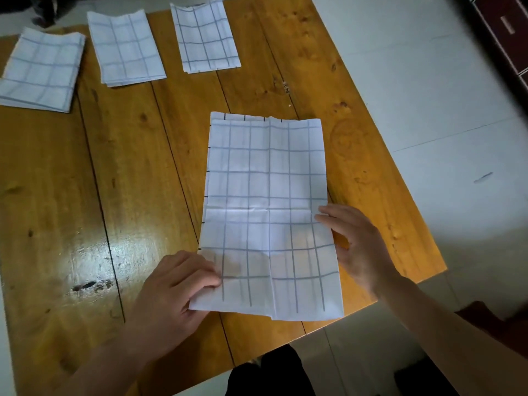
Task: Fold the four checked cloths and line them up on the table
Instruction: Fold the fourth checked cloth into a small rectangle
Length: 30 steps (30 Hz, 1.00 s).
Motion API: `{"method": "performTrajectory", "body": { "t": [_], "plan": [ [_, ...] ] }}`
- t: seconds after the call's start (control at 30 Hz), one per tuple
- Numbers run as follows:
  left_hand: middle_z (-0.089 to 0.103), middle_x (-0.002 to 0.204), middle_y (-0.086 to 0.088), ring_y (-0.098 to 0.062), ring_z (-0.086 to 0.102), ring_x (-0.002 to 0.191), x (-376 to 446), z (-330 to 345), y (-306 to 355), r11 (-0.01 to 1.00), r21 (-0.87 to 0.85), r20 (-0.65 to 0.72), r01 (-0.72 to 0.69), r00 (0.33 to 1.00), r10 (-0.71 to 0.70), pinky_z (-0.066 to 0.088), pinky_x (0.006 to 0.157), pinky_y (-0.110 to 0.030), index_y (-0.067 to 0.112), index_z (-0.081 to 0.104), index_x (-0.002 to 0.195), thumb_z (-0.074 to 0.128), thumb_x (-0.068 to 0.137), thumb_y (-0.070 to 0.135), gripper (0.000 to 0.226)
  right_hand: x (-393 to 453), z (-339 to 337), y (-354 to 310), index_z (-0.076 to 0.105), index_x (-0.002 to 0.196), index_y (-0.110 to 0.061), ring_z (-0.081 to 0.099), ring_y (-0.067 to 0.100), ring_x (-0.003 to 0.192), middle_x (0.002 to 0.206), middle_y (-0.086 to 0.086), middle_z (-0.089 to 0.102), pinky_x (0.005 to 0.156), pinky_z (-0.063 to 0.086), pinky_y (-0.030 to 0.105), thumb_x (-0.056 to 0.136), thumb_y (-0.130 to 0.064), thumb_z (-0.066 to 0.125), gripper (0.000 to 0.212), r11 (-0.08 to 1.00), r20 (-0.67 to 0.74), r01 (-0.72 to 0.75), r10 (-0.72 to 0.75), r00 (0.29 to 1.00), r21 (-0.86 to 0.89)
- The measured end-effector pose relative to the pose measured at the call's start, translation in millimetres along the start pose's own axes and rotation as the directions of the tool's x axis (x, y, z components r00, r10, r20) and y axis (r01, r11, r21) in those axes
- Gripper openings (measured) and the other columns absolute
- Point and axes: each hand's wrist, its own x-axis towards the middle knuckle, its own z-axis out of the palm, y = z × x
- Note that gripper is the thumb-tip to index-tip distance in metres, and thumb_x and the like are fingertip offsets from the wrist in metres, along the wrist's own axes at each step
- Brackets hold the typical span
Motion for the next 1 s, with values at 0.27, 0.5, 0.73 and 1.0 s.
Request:
{"method": "performTrajectory", "body": {
  "t": [0.27, 0.5, 0.73, 1.0],
  "plan": [
    [0.067, 0.117, 0.002, -0.022, 0.057, 0.107, 15.6, -6.2, -27.2, 0.986, 0.166, 0.082, -0.012, 0.997, -0.001, 0.045, 0.085, -0.036, 0.014, 0.073, 0.108, 0.063, 0.084, 0.041, 0.037, 4.8, 4.8, 4.7, 0.074, 0.11, -0.021, 0.047, -0.005, 0.124, 0.122, -0.02, 0.059, 0.107, 0.03, 0.011, 0.083, -0.005, 0.073, 0.031, 0.999, -0.098, 0.024, -0.027, 0.995, -0.027],
    [0.057, 0.136, 0.003, -0.022, 0.05, 0.122, 38.2, -2.4, -43.5, 0.977, 0.191, 0.115, 0.097, 0.986, -0.12, 0.041, 0.093, -0.041, 0.018, 0.065, 0.125, 0.062, 0.083, 0.055, 0.056, 5.9, 6.8, 7.5, 0.075, 0.107, -0.021, 0.053, -0.001, 0.123, 0.119, -0.02, 0.062, 0.101, 0.048, 0.039, 0.087, -0.004, 0.068, 0.027, 0.999, -0.139, 0.048, -0.049, 0.989, -0.006],
    [0.064, 0.126, 0.007, -0.022, 0.054, 0.115, 60.0, 3.8, -53.0, 0.973, 0.212, 0.024, 0.085, 0.995, -0.092, 0.044, 0.085, -0.043, 0.018, 0.07, 0.118, 0.083, 0.073, 0.006, 0.048, 6.6, 8.2, 6.4, 0.074, 0.11, -0.021, 0.056, 0.004, 0.119, 0.118, -0.013, 0.067, 0.097, 0.051, 0.042, 0.09, -0.008, 0.062, 0.026, 0.999, -0.166, 0.039, -0.035, 0.986, 0.022],
    [0.071, 0.105, 0.011, -0.018, 0.06, 0.103, 71.0, 2.1, -51.9, 0.988, 0.067, -0.065, 0.139, 0.989, -0.135, 0.048, 0.082, -0.047, 0.022, 0.073, 0.106, 0.068, 0.085, 0.013, 0.023, 11.3, 1.2, 6.5, 0.076, 0.103, -0.017, 0.061, 0.004, 0.109, 0.107, -0.008, 0.071, 0.093, 0.05, 0.036, 0.086, -0.001, 0.068, 0.024, 0.997, -0.215, 0.051, -0.039, 0.976, 0.055]
  ]
}}
